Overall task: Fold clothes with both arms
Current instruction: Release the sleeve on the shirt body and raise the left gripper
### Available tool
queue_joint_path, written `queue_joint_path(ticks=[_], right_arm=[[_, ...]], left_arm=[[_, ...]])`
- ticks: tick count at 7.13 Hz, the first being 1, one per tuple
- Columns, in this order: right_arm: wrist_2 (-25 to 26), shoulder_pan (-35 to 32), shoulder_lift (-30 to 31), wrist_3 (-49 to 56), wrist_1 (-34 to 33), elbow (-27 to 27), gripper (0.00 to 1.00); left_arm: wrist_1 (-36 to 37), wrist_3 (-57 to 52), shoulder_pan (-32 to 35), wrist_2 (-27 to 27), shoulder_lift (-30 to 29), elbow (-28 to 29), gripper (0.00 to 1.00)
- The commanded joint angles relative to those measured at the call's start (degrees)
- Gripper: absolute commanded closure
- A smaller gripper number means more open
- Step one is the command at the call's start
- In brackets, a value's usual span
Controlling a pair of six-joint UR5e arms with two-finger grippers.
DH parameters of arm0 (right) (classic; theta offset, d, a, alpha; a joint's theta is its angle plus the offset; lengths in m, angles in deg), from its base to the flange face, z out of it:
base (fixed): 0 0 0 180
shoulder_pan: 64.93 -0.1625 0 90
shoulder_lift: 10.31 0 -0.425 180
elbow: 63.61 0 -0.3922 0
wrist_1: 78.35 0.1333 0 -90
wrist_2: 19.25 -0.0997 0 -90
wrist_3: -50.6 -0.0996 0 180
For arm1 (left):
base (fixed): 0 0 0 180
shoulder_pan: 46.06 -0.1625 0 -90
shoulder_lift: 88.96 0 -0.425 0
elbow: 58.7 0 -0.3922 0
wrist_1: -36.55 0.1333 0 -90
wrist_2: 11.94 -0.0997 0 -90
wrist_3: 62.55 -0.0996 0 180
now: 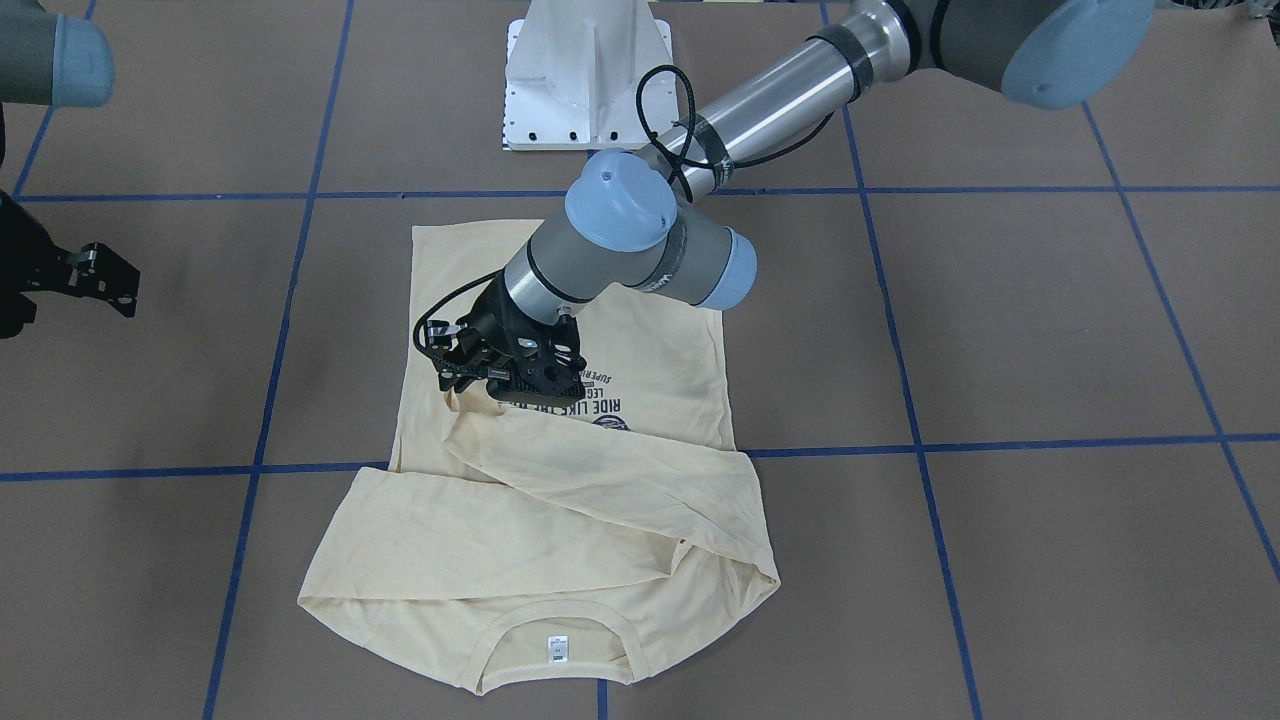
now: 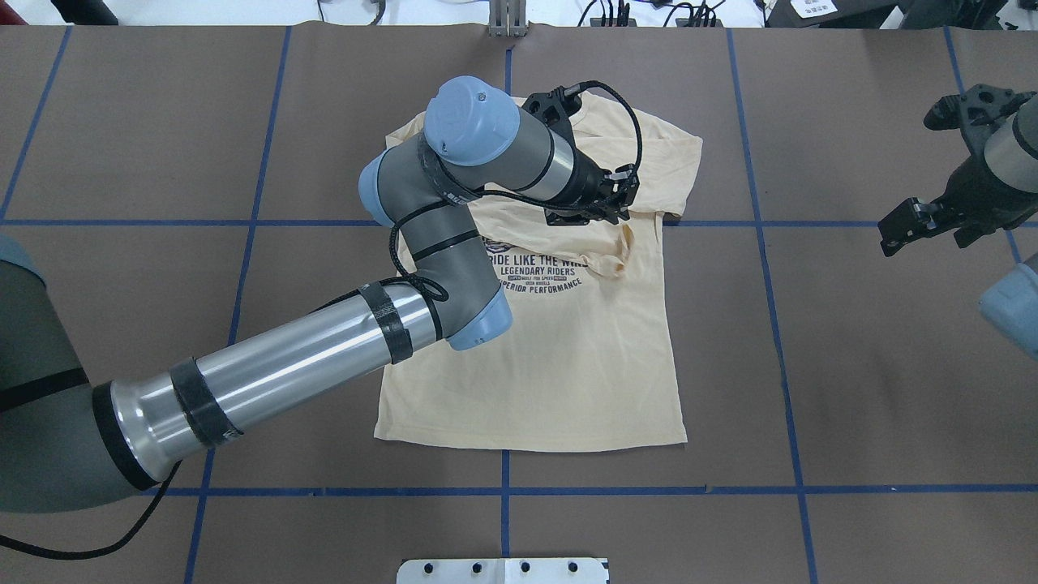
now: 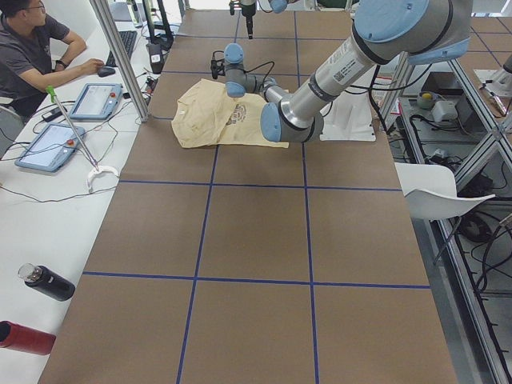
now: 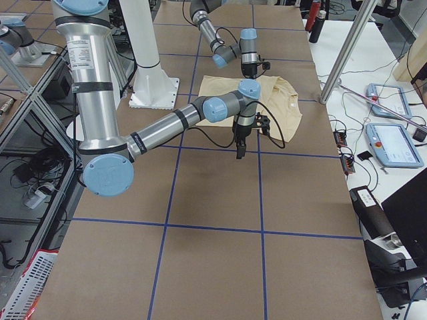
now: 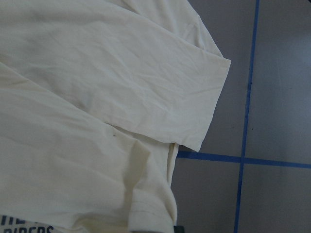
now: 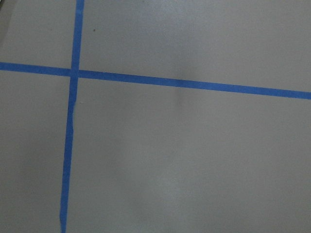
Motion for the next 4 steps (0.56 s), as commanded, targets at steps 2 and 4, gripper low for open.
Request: queue_joint_path(ticks=[2, 4], right_arm=[[-0.1, 0.0, -0.3, -0.1, 0.0, -0.5, 0.0], [-2.7, 0.0, -2.4, -1.1, 0.0, -0.7, 0.0]], left_arm=[[-3.4, -0.1, -1.1, -2.7, 0.1, -0.6, 0.0], [-3.1, -0.3, -0.2, -2.6, 0.4, -0.9, 0.0]])
